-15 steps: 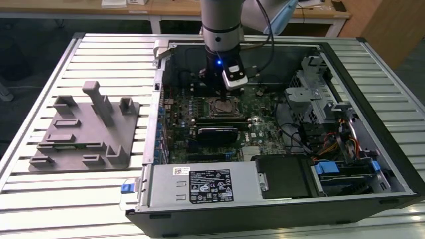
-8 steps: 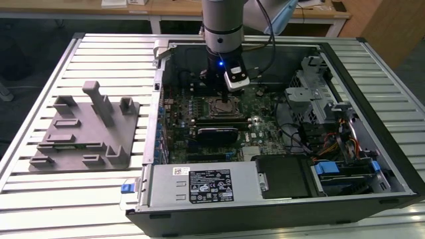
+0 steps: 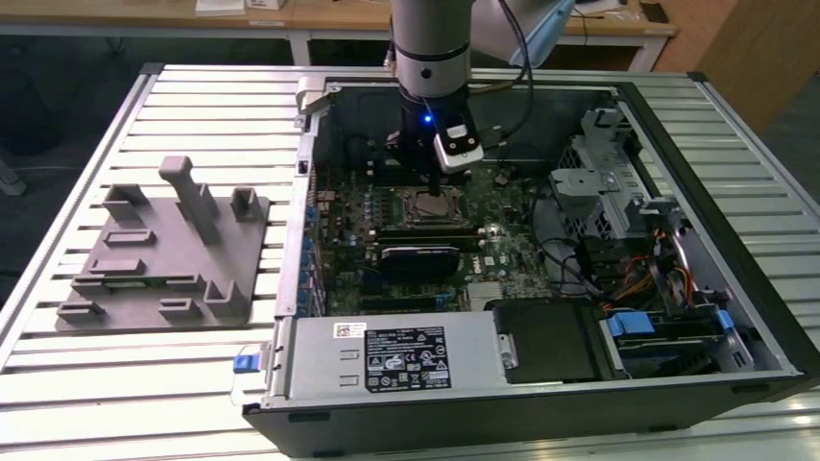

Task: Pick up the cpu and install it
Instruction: 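Install the first cpu locking lever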

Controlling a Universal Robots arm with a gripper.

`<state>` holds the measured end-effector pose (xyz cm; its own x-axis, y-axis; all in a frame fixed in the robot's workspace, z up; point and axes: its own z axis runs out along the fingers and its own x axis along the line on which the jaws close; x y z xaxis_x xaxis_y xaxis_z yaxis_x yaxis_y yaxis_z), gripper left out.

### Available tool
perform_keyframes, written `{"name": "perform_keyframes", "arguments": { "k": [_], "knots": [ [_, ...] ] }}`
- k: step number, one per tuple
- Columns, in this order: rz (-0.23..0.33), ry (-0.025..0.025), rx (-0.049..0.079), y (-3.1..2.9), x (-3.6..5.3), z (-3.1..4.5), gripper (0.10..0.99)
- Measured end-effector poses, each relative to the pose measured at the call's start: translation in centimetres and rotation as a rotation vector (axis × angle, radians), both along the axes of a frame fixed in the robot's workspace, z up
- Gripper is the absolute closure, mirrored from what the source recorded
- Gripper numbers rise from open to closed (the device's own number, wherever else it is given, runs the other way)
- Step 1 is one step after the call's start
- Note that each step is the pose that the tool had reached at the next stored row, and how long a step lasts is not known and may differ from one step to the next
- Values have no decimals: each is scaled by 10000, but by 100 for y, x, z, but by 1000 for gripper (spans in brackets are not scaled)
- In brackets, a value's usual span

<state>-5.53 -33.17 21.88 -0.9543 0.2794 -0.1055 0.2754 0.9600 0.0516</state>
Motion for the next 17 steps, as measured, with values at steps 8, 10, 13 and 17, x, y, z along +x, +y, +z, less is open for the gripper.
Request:
{"name": "perform_keyframes", "arguments": {
  "k": [8, 10, 13, 17],
  "knots": [
    [2, 102, -2, -1, 7, 1, 980],
    [1, 322, 0, -3, 22, -1, 980],
    [0, 623, -1, -13, 50, -2, 980],
    [1, 791, -1, -24, 74, -2, 980]
  ]
}}
